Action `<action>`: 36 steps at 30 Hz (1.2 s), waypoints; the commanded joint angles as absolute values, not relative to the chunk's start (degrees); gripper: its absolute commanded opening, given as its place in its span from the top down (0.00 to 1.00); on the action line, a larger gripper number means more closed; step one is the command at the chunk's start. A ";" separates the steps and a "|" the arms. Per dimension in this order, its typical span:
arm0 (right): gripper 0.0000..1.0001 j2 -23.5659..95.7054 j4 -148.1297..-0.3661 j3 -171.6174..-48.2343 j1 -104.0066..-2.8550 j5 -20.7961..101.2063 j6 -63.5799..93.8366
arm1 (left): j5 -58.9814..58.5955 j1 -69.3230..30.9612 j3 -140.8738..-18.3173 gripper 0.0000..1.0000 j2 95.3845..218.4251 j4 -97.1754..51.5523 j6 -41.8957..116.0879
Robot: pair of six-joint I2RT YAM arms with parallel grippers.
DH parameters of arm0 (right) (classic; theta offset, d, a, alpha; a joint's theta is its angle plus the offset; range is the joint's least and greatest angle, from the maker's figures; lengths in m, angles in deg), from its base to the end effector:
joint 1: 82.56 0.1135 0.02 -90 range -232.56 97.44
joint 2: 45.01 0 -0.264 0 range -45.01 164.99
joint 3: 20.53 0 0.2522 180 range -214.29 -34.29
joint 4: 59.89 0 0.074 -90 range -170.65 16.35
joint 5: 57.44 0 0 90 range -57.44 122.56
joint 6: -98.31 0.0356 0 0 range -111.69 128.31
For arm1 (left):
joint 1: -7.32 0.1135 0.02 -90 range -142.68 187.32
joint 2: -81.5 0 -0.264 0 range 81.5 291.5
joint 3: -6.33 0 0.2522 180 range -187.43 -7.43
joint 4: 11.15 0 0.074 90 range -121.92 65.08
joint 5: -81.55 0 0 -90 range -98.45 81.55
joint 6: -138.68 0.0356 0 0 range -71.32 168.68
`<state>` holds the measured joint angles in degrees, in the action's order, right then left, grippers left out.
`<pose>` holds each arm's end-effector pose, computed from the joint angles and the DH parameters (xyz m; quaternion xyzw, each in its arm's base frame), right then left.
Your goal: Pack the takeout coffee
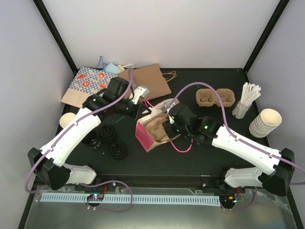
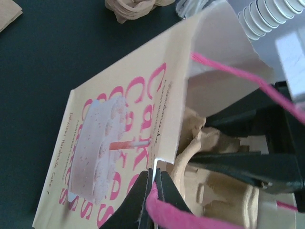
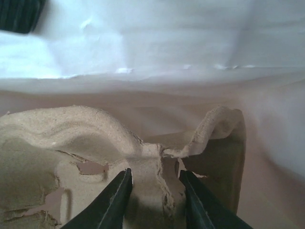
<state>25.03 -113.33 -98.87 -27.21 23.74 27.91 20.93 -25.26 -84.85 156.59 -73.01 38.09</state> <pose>0.1503 0.2079 0.3207 -0.2550 0.8861 0.1750 0.3452 0.2161 -0.1588 0.3633 0.2646 0.8615 -0.3524 0.2522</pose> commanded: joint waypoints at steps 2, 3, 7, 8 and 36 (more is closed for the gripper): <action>0.69 25.83 -115.89 -100.30 -25.55 21.81 28.28 | 20.33 -24.47 -84.07 0.98 155.24 -68.12 34.98; 0.69 25.84 -116.07 -100.30 -25.44 21.67 28.45 | 20.28 -24.37 -83.79 0.98 155.23 -67.89 34.75; 0.69 25.98 -116.69 -100.40 -24.80 20.96 29.27 | 20.26 -23.86 -83.22 0.98 155.24 -66.83 33.47; 0.69 26.08 -116.75 -100.45 -24.53 20.41 29.50 | 20.37 -23.88 -83.08 0.98 155.24 -66.53 33.13; 0.66 36.68 -125.99 -110.75 -21.79 15.28 26.87 | 28.13 -21.40 -79.23 0.97 154.06 -62.18 30.09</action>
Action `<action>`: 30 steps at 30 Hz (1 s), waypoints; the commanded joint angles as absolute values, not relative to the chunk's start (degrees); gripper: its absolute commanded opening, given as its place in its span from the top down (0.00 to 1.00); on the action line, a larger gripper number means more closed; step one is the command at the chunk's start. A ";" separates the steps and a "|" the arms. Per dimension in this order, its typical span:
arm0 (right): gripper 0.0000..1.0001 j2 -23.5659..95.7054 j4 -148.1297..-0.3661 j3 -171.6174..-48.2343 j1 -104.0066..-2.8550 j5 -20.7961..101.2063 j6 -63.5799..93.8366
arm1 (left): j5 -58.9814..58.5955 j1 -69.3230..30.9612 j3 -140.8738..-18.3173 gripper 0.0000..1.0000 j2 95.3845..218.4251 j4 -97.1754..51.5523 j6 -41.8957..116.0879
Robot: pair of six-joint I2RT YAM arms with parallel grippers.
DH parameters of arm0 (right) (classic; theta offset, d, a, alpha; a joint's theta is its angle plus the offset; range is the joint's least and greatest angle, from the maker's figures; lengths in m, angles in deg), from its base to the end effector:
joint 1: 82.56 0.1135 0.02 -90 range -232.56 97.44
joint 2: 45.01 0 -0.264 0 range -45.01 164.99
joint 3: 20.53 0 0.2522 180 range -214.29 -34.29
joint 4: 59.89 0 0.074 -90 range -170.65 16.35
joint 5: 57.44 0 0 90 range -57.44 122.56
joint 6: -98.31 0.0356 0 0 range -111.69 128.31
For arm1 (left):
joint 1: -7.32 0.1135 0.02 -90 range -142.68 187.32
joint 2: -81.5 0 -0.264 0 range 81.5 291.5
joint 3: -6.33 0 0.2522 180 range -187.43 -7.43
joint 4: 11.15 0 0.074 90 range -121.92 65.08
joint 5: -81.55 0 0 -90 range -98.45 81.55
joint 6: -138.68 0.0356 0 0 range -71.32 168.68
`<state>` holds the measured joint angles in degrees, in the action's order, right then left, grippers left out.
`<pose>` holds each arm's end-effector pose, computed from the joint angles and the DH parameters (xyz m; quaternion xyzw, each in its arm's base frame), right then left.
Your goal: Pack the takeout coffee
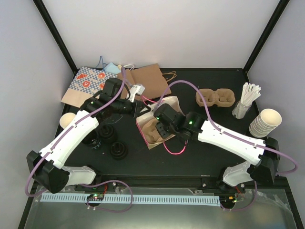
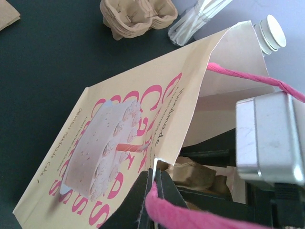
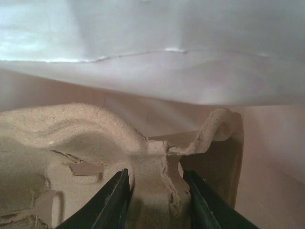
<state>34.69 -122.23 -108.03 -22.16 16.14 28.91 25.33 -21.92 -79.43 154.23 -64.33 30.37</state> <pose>0.1497 0.2432 0.3194 -0.2800 0.9012 0.0923 0.3175 0.2229 -0.1475 0.3557 0.2045 0.8521 -0.4037 0.2628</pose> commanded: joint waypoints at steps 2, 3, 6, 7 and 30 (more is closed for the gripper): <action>0.66 37.48 -126.53 -111.16 -21.74 15.12 26.32 | 28.41 -21.42 -79.11 0.96 154.26 -62.12 29.88; 0.66 37.62 -126.76 -111.24 -21.74 15.02 26.25 | 28.40 -21.40 -79.06 0.97 154.27 -62.11 29.70; 0.66 38.08 -127.12 -111.22 -21.75 15.71 26.31 | 28.54 -21.39 -78.88 0.96 154.27 -61.76 29.35; 0.66 38.28 -127.17 -111.08 -21.74 16.36 26.33 | 28.59 -21.34 -78.80 0.96 154.27 -61.68 29.34; 0.66 47.85 -133.27 -114.44 -21.75 19.70 25.85 | 27.85 -21.51 -78.31 0.98 154.45 -62.26 30.48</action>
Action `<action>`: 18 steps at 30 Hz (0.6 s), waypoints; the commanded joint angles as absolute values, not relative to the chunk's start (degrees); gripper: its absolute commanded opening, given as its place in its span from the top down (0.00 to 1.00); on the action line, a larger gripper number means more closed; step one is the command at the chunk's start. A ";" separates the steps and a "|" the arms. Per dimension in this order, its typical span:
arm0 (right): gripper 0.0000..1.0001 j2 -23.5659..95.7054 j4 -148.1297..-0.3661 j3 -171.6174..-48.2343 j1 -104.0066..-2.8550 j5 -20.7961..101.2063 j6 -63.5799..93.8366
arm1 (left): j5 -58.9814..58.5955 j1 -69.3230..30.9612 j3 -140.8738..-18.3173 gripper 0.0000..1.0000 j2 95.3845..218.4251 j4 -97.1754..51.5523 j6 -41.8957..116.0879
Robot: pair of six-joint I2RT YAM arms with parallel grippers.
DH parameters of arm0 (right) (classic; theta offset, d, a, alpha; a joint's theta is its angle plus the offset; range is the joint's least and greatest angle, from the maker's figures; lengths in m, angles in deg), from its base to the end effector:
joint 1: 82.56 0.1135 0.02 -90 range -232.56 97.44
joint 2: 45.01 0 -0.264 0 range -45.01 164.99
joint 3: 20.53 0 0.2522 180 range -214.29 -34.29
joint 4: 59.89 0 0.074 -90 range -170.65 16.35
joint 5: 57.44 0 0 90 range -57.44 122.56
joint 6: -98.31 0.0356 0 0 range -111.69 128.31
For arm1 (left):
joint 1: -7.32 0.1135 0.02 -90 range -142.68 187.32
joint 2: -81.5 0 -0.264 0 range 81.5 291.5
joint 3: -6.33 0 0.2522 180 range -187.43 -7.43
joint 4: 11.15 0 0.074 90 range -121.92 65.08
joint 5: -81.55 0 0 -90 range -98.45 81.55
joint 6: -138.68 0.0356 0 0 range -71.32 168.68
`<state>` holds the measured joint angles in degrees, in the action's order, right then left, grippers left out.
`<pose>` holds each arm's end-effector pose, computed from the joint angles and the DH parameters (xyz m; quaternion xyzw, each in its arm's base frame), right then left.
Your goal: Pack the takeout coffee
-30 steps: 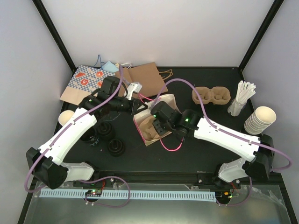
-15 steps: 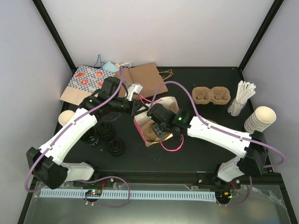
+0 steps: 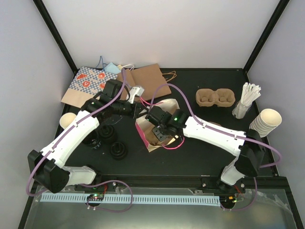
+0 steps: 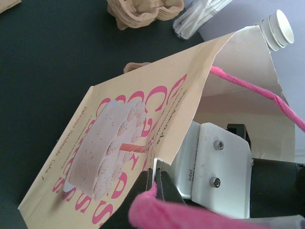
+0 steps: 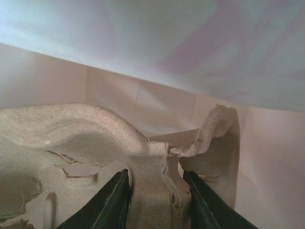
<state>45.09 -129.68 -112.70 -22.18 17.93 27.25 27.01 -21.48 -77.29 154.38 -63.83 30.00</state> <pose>0.1628 0.2682 0.2863 -0.3213 0.9189 0.0261 0.2273 0.2237 -0.1466 0.3440 0.2003 0.8556 -0.4108 0.2431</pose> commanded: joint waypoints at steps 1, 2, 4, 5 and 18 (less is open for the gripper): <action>0.66 48.41 -133.71 -114.91 -21.74 19.89 25.74 | 27.68 -21.51 -78.39 0.98 154.43 -62.34 30.63; 0.66 48.81 -134.19 -115.27 -21.78 20.06 25.52 | 27.73 -21.58 -78.44 0.98 154.51 -62.31 30.65; 0.66 49.50 -135.11 -116.13 -21.78 19.87 25.29 | 27.64 -21.57 -78.65 0.98 154.54 -62.36 30.91; 0.66 49.66 -135.60 -116.57 -21.83 19.87 25.30 | 27.61 -21.67 -78.76 0.98 154.54 -62.36 30.94; 0.67 52.35 -137.31 -117.50 -23.19 25.31 24.84 | 25.45 -21.77 -81.55 0.99 153.29 -61.15 30.58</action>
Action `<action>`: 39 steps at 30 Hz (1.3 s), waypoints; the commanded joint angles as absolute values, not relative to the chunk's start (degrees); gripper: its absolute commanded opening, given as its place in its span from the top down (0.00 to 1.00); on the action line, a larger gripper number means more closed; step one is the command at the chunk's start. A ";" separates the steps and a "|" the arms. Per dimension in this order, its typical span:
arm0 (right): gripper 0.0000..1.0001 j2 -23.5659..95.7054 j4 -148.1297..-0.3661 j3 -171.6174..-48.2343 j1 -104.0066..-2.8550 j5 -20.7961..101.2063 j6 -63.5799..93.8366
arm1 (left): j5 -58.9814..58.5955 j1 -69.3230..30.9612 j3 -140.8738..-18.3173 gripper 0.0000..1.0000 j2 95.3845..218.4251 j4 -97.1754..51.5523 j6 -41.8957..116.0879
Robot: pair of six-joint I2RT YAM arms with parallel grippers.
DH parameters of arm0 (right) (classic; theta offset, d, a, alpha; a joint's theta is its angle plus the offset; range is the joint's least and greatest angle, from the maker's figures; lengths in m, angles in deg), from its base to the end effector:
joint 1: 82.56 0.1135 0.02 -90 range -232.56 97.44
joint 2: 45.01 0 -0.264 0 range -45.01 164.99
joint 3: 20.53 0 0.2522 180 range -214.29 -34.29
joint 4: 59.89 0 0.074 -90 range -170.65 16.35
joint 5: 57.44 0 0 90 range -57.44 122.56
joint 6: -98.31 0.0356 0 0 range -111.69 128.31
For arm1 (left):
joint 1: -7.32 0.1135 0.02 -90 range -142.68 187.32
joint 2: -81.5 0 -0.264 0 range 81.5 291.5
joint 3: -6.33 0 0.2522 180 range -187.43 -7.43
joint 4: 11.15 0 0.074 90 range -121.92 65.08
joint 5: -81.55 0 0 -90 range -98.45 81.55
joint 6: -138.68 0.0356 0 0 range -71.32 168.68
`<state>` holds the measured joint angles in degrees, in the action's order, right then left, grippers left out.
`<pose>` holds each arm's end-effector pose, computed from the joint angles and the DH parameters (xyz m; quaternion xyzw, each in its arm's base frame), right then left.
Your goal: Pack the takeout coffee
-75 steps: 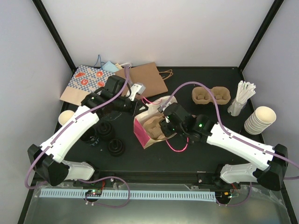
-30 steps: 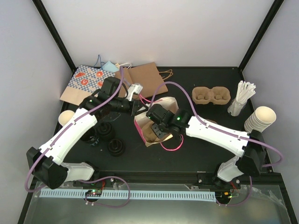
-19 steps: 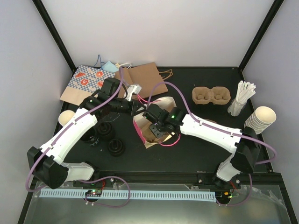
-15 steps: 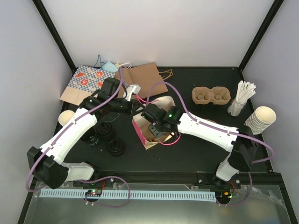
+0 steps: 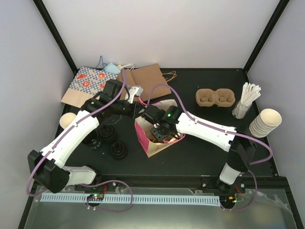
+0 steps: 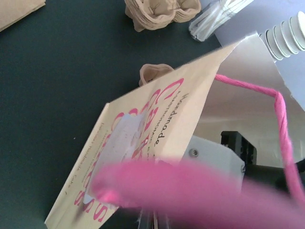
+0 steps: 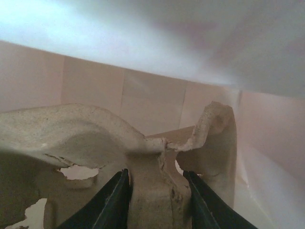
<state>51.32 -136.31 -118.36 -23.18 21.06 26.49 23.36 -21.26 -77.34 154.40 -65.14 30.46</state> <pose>0.1740 0.2800 0.2774 -0.3347 0.9279 0.0043 0.1640 0.2247 -0.1438 0.3416 0.1880 0.8693 -0.3825 0.2505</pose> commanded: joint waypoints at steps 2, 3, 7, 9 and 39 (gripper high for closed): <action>0.67 52.36 -137.70 -117.10 -23.32 25.49 24.76 | 25.38 -21.77 -82.13 0.98 153.59 -61.13 30.57; 0.67 52.34 -137.89 -116.97 -23.51 25.59 24.78 | 25.35 -21.77 -82.32 0.98 153.69 -60.96 30.49; 0.67 52.86 -138.24 -116.21 -24.38 25.91 24.58 | 25.68 -21.76 -82.76 0.98 153.98 -60.40 30.33; 0.67 53.19 -138.05 -115.97 -24.91 26.00 24.58 | 25.70 -21.73 -83.03 0.98 154.09 -60.59 30.30; 0.66 57.28 -124.44 -105.35 -24.89 18.88 34.00 | 26.54 -22.19 -81.29 0.99 153.13 -59.33 22.24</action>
<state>55.43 -126.16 -107.76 -25.19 19.07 32.30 22.00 -21.59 -79.72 155.12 -64.29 23.90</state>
